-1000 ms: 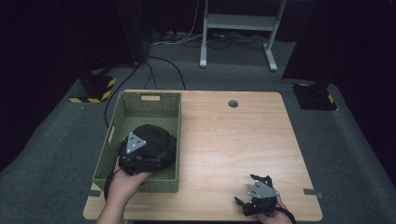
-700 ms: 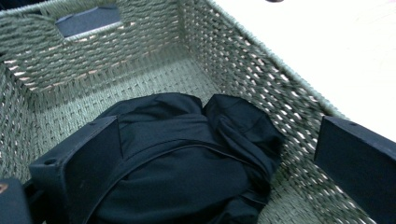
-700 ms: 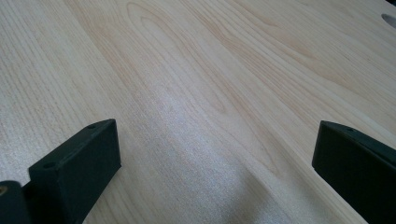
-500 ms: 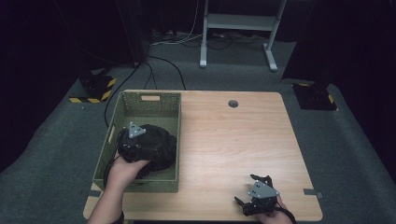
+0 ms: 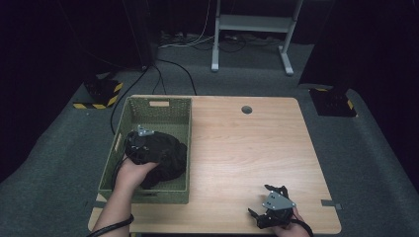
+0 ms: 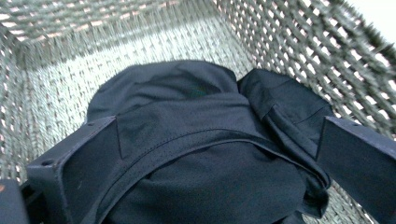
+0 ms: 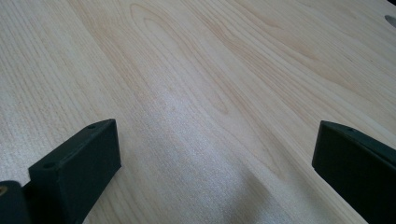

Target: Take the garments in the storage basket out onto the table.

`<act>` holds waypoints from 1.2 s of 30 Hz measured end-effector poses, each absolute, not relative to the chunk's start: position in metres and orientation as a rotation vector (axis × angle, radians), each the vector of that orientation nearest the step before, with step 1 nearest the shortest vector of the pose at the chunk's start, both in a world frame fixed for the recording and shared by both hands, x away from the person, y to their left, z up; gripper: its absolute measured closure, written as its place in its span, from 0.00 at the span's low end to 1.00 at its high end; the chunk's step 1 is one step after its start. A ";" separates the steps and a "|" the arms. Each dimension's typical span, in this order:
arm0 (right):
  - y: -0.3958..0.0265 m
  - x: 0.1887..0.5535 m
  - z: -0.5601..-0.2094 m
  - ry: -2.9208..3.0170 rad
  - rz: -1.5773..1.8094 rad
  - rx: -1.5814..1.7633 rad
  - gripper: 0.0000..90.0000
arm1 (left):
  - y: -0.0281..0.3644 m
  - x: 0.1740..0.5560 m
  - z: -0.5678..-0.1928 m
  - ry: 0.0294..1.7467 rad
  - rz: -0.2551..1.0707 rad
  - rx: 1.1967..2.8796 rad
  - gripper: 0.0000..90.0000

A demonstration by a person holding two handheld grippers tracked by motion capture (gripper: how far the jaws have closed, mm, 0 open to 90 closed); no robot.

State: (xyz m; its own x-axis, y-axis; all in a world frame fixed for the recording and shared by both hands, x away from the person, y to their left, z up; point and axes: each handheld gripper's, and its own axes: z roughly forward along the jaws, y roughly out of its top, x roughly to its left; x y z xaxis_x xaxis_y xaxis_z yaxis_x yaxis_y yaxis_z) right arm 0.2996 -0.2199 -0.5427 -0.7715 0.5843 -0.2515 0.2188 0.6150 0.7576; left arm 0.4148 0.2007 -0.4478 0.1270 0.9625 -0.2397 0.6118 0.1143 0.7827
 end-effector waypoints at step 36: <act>-0.219 0.298 -0.543 2.357 1.014 0.615 0.01 | 0.204 0.442 -0.495 1.850 0.317 1.734 0.00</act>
